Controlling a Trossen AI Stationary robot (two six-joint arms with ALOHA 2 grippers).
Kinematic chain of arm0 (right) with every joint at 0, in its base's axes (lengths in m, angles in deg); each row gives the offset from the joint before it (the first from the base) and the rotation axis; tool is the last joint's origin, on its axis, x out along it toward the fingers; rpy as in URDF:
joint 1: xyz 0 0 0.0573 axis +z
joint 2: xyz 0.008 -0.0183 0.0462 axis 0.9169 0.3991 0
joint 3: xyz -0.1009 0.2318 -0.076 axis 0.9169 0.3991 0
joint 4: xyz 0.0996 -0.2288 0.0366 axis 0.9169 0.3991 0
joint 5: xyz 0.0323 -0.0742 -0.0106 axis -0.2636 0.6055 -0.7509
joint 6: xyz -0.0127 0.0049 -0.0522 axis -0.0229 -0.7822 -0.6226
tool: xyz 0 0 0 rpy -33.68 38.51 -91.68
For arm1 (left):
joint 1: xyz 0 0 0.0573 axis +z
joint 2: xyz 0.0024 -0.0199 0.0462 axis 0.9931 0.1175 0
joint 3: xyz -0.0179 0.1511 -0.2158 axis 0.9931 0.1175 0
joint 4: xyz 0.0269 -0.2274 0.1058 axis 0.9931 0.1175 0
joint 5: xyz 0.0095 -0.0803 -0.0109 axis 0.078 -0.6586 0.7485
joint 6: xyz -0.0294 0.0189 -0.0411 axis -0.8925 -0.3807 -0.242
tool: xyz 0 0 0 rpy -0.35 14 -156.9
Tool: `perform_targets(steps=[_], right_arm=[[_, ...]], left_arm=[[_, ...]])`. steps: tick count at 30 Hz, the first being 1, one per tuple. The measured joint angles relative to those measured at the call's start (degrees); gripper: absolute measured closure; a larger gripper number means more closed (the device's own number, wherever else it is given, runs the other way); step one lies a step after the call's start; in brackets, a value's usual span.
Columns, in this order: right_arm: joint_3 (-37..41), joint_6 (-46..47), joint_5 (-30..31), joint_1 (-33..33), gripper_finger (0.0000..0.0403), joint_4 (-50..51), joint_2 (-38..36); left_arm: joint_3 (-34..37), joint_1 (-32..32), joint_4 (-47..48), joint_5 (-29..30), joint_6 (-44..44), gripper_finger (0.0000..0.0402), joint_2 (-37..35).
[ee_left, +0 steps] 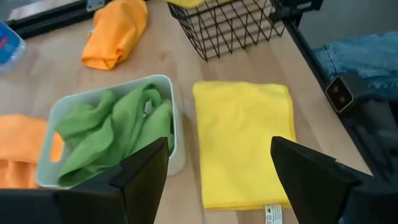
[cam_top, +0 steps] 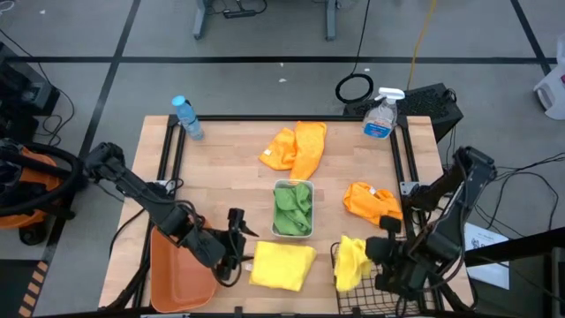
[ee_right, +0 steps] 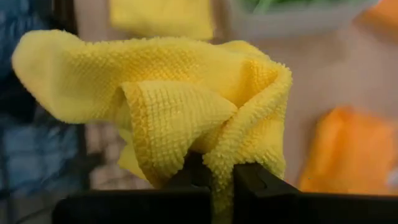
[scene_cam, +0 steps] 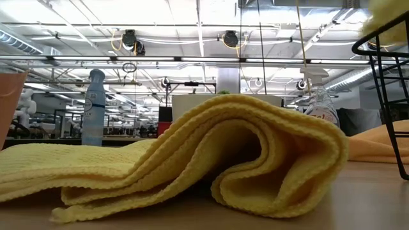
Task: Sort microfiber towel by color & place in baskets
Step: Put the top yellow microfiber towel into the wire basket, then put the yellow microfiber towel into the wire basket
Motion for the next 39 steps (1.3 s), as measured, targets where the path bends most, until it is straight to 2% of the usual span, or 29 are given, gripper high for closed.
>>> perform_targets(steps=[4, 8, 13, 18, 24, 28, 33, 39], right_arm=[[0.0, 2.6, -7.6, 0.6, 0.0397, -0.7, 2.4], [0.0, 3.0, -9.5, 1.1, 0.0372, -1.9, 5.3], [0.0, 3.2, -11.7, 1.0, 0.0297, -3.3, 9.4], [0.0, 3.7, -19.2, -0.3, 0.0212, -3.2, 11.9], [0.0, 4.8, -26.3, -0.9, 0.0152, -6.4, 10.2], [0.0, 7.8, -29.9, -0.9, 0.0143, -5.8, 8.3], [0.0, 11.9, -29.8, -0.9, 0.0153, -7.4, 6.5], [0.0, 10.6, -22.6, -0.9, 0.0174, -13.1, 5.9]], left_arm=[[0.0, -0.1, -2.6, 0.0, 0.0, 0.0114, 4.4], [0.1, 0.1, -7.5, -0.5, 0.1, 0.0114, 9.4], [0.1, 0.1, -14.7, -2.1, 1.6, 0.0114, 14.7], [0.1, 0.1, -21.1, -2.6, 3.1, 0.0114, 18.9], [0.1, 0.6, -27.1, -6.5, 3.5, 0.0114, 22.9], [0.1, 0.7, -30.0, -6.8, 3.5, 0.0114, 24.9], [0.0, 1.1, -31.4, -7.0, 3.5, 0.0114, 27.3], [0.0, 2.1, -35.0, -8.1, 3.1, 0.0114, 31.1]])
